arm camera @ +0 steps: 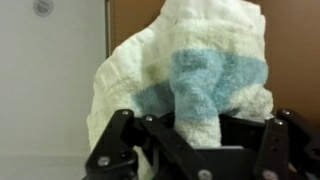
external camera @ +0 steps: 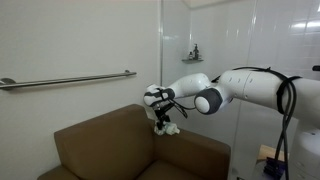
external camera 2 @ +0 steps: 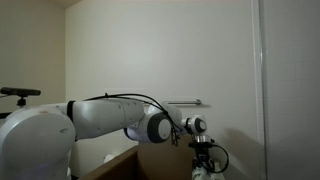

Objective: Use the towel to wipe the arm rest

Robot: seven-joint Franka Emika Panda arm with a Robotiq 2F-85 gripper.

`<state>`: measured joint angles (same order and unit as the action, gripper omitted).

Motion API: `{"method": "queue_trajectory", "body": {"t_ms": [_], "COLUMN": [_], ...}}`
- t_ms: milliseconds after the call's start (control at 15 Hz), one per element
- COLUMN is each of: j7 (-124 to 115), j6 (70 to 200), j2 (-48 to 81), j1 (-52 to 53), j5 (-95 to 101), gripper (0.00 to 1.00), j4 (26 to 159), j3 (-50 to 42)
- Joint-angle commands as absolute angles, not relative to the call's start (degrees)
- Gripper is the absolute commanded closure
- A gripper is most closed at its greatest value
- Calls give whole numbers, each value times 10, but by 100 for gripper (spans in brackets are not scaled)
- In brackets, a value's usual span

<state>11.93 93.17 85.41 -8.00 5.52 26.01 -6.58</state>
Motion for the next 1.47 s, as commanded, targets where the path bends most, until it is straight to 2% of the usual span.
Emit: {"method": "queue_trajectory", "body": {"t_ms": [0,267,800,1400], "j7": [133,113,53,20], "j6": [862,873,1029,1140], "j2": [854,854,853,854], "j1": [-83,-84,-75,-61], "j5": [70,72,87,94], "gripper": [95,95,95,95], "j4": [258,277,291,276], "j3": [-66,-69,-75,-88]}}
